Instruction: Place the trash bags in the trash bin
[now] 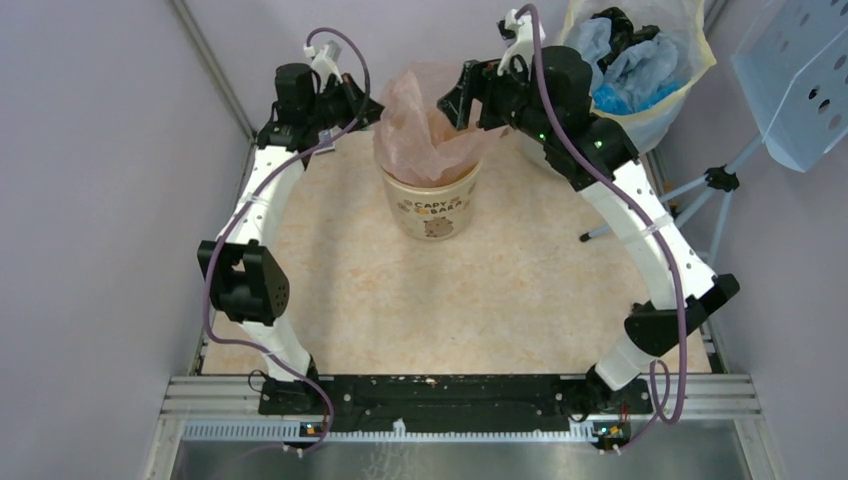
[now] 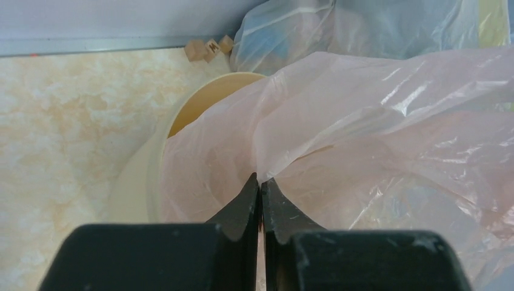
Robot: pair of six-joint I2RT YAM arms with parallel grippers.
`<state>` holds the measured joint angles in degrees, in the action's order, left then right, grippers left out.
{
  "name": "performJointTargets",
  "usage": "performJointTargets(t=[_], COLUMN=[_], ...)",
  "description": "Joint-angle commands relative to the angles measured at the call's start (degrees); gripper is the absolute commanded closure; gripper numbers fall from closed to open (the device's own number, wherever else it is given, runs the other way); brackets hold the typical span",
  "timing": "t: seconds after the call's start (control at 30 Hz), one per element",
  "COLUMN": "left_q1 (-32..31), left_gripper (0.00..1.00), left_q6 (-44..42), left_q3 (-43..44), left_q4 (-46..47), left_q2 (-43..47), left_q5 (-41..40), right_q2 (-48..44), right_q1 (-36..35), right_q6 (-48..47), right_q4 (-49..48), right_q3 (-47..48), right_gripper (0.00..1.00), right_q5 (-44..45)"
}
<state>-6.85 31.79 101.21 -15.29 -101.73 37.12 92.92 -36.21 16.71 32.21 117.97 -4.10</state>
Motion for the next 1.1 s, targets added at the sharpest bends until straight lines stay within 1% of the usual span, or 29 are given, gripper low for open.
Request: performJointTargets(t=[0.0,0.1,0.17,0.27,0.33,0.4,0.47,0.53,0.57,0.63,0.7,0.73,0.8,0.83,0.87,0.97,1.0,1.03,1.07], left_q1=[0.1,0.1,0.1,0.1,0.1,0.1,0.1,0.1,0.1,-0.1,-0.3,-0.4,-0.4,-0.4,-0.5,-1.0,-1.3,-1.6,-1.9], left_gripper=[0.93,0.94,0.94,0.94,0.93,0.93,0.93,0.93,0.94,0.94,0.95,0.95,0.96,0.96,0.96,0.96,0.97,0.97,0.97], left_q6=[-1.5,-1.8,-2.1,-2.6,-3.1,-3.6,-4.2,-4.6,-4.8,-4.8,-5.3,-5.6,-6.2,-6.5,-6.6,-7.1,-7.4,-7.6,-8.0], left_q3=[4.1,3.4,2.6,1.4,0.2,-0.7,-1.1,-1.1,-1.2,-1.5,-1.2,-0.9,-0.6,-0.7,-0.7,-0.7,-0.6,-0.4,-0.1], left_q4=[1.5,1.9,1.9,1.5,1.7,1.7,1.2,0.6,0.4,0.4,0.0,-0.5,-1.2,-1.3,-1.4,-1.4,-1.4,-1.5,-1.8], left_q2=[-1.2,-0.9,-0.5,0.5,1.5,2.3,2.7,2.9,2.9,2.7,2.2,2.0,1.8,2.0,2.0,2.0,1.9,1.7,1.4], left_q5=[-0.1,0.7,0.8,0.9,0.5,-0.3,-0.7,-1.1,-1.4,-1.7,-1.7,-1.9,-2.3,-2.5,-2.7,-3.4,-3.8,-4.0,-4.4], right_q2=[-4.4,-4.7,-4.6,-2.9,-0.2,3.0,5.1,5.9,5.9,6.4,8.2,9.5,12.6,13.9,15.0,15.7,15.6,15.6,15.6], right_q1=[0.3,0.3,0.8,2.9,3.6,4.3,5.5,6.8,7.4,8.6,9.0,9.0,9.0,8.9,8.1,4.6,3.6,3.0,2.5], right_q6=[-6.7,-10.8,-12.5,-12.5,-13.0,-12.7,-11.2,-9.4,-8.7,-7.4,-6.2,-6.2,-6.2,-6.5,-6.9,-9.7,-9.7,-9.4,-8.8], right_q4=[2.4,3.7,3.2,3.1,5.0,7.6,8.7,7.4,5.4,2.7,2.0,2.7,5.2,6.8,8.9,11.6,11.8,11.9,12.1], right_q3=[2.6,1.9,1.2,2.1,5.0,8.2,9.4,8.0,6.3,3.6,3.4,4.3,7.6,10.1,11.7,11.4,10.6,9.9,9.4], right_gripper=[0.2,0.19,0.18,0.18,0.17,0.17,0.17,0.17,0.18,0.21,0.24,0.3,0.49,0.69,0.77,0.87,0.92,0.98,1.0], right_q5=[13.5,21.4,24.7,21.0,19.0,19.1,19.4,20.0,19.5,15.5,12.4,11.0,7.8,6.1,5.2,7.5,8.0,7.7,7.0])
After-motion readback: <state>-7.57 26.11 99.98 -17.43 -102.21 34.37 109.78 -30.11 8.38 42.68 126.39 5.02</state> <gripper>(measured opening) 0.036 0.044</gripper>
